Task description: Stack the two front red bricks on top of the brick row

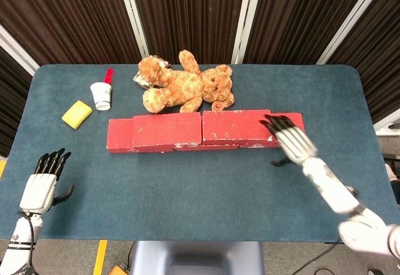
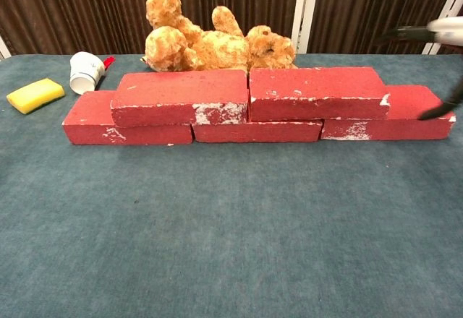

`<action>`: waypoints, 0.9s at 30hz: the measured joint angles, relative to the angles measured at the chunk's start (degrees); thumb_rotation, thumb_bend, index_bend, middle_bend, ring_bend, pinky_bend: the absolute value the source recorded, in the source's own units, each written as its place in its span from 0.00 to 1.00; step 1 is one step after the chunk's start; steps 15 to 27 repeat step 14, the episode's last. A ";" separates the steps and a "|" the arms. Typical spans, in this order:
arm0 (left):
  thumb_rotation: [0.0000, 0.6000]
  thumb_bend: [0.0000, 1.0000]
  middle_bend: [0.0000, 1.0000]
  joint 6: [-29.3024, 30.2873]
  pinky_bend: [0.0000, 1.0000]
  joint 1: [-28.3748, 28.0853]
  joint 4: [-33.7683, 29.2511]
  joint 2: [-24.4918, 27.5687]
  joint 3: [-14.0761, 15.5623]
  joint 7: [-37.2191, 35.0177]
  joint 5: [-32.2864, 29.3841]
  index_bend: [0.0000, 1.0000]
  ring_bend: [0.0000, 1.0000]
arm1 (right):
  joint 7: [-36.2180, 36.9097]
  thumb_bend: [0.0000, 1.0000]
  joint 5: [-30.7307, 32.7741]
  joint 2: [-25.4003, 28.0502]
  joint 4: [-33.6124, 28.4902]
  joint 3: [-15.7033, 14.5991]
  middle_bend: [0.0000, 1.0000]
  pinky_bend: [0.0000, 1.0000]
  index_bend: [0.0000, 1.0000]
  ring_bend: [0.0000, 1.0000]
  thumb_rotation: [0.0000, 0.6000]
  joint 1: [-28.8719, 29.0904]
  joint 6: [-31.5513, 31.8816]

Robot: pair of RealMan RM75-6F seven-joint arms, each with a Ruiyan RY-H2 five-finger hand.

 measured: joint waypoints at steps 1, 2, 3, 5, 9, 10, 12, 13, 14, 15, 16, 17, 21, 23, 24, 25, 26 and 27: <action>1.00 0.33 0.00 0.23 0.00 0.14 -0.25 0.06 -0.01 0.61 0.06 0.00 0.00 | -1.17 0.06 -0.09 0.18 -0.75 -0.60 0.00 0.00 0.00 0.00 0.98 -1.91 2.82; 1.00 0.33 0.00 0.45 0.00 0.27 -0.44 0.11 -0.03 1.23 0.11 0.00 0.00 | -2.32 0.06 -0.28 0.23 -1.41 -1.35 0.00 0.00 0.00 0.00 0.97 -4.45 6.64; 1.00 0.33 0.00 0.74 0.00 0.42 -0.66 0.16 -0.05 1.90 0.17 0.00 0.00 | -3.04 0.06 -0.43 0.20 -1.74 -1.89 0.00 0.00 0.00 0.00 0.97 -6.35 9.40; 1.00 0.34 0.00 1.00 0.00 0.58 -0.90 0.19 -0.09 2.33 0.20 0.00 0.00 | -4.55 0.06 -0.88 -0.11 -2.18 -3.02 0.00 0.00 0.00 0.00 0.97 -10.63 15.04; 1.00 0.36 0.00 1.54 0.00 0.85 -1.15 0.15 -0.32 3.85 -0.03 0.00 0.00 | -6.72 0.06 -1.97 -2.83 -0.06 -4.00 0.00 0.00 0.00 0.00 0.97 -16.49 24.18; 1.00 0.36 0.00 1.81 0.00 0.96 -1.29 0.17 -0.41 4.43 -0.08 0.00 0.00 | -7.49 0.06 -2.43 -4.00 1.33 -4.26 0.00 0.00 0.00 0.00 0.97 -18.43 26.80; 1.00 0.36 0.00 2.19 0.00 1.15 -1.86 0.31 -0.49 5.31 -0.14 0.00 0.00 | -8.48 0.06 -3.16 -5.02 3.02 -4.52 0.00 0.00 0.00 0.00 0.97 -20.75 29.67; 1.00 0.36 0.00 2.22 0.00 1.21 -2.02 0.37 -0.49 5.54 -0.16 0.00 0.00 | -8.95 0.06 -3.57 -5.21 3.39 -4.65 0.00 0.00 0.00 0.00 0.97 -21.57 30.52; 1.00 0.36 0.00 2.27 0.00 1.28 -2.22 0.47 -0.51 5.98 -0.19 0.00 0.00 | -9.28 0.06 -3.83 -5.23 3.23 -4.73 0.00 0.00 0.00 0.00 0.97 -21.96 30.72; 1.00 0.36 0.00 2.27 0.00 1.28 -2.22 0.47 -0.51 5.98 -0.19 0.00 0.00 | -9.28 0.06 -3.83 -5.23 3.23 -4.73 0.00 0.00 0.00 0.00 0.97 -21.96 30.72; 1.00 0.36 0.00 2.27 0.00 1.28 -2.22 0.47 -0.51 5.98 -0.19 0.00 0.00 | -9.28 0.06 -3.83 -5.23 3.23 -4.73 0.00 0.00 0.00 0.00 0.97 -21.96 30.72; 1.00 0.36 0.00 2.27 0.00 1.28 -2.22 0.47 -0.51 5.98 -0.19 0.00 0.00 | -9.28 0.06 -3.83 -5.23 3.23 -4.73 0.00 0.00 0.00 0.00 0.97 -21.96 30.72; 1.00 0.36 0.00 2.27 0.00 1.28 -2.22 0.47 -0.51 5.98 -0.19 0.00 0.00 | -9.28 0.06 -3.83 -5.23 3.23 -4.73 0.00 0.00 0.00 0.00 0.97 -21.96 30.72; 1.00 0.36 0.00 2.27 0.00 1.28 -2.22 0.47 -0.51 5.98 -0.19 0.00 0.00 | -9.28 0.06 -3.83 -5.23 3.23 -4.73 0.00 0.00 0.00 0.00 0.97 -21.96 30.72; 1.00 0.36 0.00 2.27 0.00 1.28 -2.22 0.47 -0.51 5.98 -0.19 0.00 0.00 | -9.28 0.06 -3.83 -5.23 3.23 -4.73 0.00 0.00 0.00 0.00 0.97 -21.96 30.72; 1.00 0.36 0.00 2.27 0.00 1.28 -2.22 0.47 -0.51 5.98 -0.19 0.00 0.00 | -9.28 0.06 -3.83 -5.23 3.23 -4.73 0.00 0.00 0.00 0.00 0.97 -21.96 30.72; 1.00 0.36 0.00 2.27 0.00 1.28 -2.22 0.47 -0.51 5.98 -0.19 0.00 0.00 | -9.28 0.06 -3.83 -5.23 3.23 -4.73 0.00 0.00 0.00 0.00 0.97 -21.96 30.72; 1.00 0.36 0.00 2.27 0.00 1.28 -2.22 0.47 -0.51 5.98 -0.19 0.00 0.00 | -9.28 0.06 -3.83 -5.23 3.23 -4.73 0.00 0.00 0.00 0.00 0.97 -21.96 30.72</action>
